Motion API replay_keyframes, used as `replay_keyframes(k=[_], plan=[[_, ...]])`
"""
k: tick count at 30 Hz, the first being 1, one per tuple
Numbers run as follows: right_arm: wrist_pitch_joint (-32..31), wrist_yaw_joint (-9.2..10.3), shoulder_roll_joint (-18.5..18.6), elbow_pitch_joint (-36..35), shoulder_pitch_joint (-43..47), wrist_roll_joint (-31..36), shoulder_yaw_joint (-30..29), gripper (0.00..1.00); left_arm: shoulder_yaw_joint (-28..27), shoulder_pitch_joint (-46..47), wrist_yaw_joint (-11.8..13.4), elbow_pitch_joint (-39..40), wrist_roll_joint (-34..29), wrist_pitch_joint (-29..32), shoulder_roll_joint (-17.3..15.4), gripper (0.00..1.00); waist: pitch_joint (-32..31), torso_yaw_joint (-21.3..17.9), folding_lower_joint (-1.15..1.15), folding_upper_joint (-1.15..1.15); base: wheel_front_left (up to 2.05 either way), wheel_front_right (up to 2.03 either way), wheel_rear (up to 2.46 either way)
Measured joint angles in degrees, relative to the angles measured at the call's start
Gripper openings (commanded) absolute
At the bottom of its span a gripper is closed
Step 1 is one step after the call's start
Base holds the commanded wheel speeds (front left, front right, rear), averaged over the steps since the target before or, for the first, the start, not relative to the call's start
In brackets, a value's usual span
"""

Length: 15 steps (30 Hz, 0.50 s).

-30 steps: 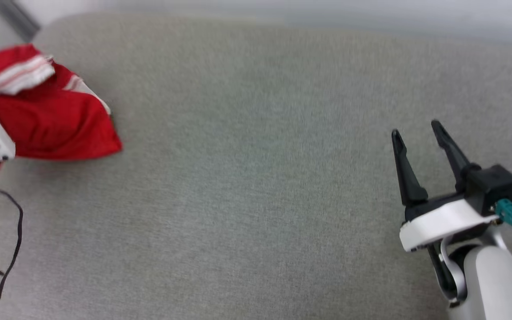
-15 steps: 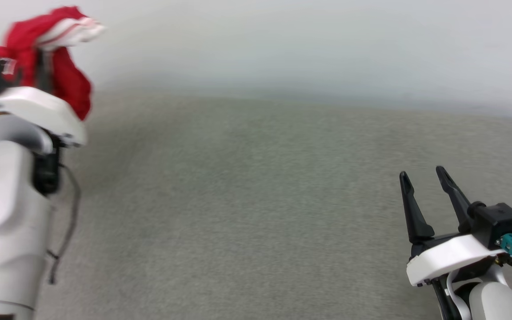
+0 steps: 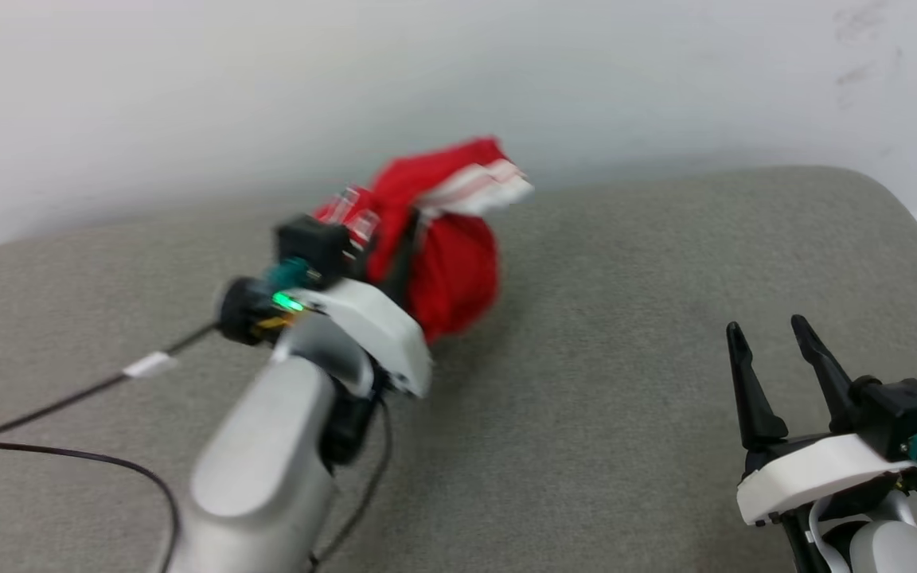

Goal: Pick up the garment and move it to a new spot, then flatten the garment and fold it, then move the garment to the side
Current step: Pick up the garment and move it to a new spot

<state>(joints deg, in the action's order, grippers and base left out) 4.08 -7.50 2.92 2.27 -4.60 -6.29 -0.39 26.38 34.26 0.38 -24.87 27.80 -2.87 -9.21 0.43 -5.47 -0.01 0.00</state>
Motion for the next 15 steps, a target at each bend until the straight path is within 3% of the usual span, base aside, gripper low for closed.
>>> replay_keyframes(k=[10,11,12,13,15], plan=[[0.9,0.00,0.0,0.0,-0.2,-1.3,-0.4,1.00,10.0,-9.6,-2.9,-2.1,-0.7,3.3,3.9,0.00,5.9,-2.7,0.01,0.00,0.00,0.00,0.00],[0.9,0.00,0.0,0.1,-0.3,-1.4,-0.5,1.00,10.6,-10.3,-3.3,-2.6,-0.7,3.6,4.0,0.22,6.6,-2.8,0.01,0.00,0.00,0.00,0.00],[1.0,0.00,0.0,0.2,-0.3,-1.4,-0.6,1.00,11.3,-10.9,-3.5,-3.0,-0.7,3.8,4.1,0.71,7.1,-2.8,0.01,0.00,0.00,0.00,0.00],[1.3,0.00,0.0,0.4,-0.4,-1.4,-0.7,1.00,11.8,-11.4,-3.8,-3.3,-0.7,3.9,4.1,1.00,7.6,-2.7,0.01,0.00,0.00,0.00,0.00],[1.5,0.00,0.0,0.7,-0.8,-1.4,-1.2,1.00,12.9,-11.7,-4.3,-3.8,-1.0,3.9,4.1,1.00,8.1,-2.0,0.02,0.00,0.00,0.00,0.00]])
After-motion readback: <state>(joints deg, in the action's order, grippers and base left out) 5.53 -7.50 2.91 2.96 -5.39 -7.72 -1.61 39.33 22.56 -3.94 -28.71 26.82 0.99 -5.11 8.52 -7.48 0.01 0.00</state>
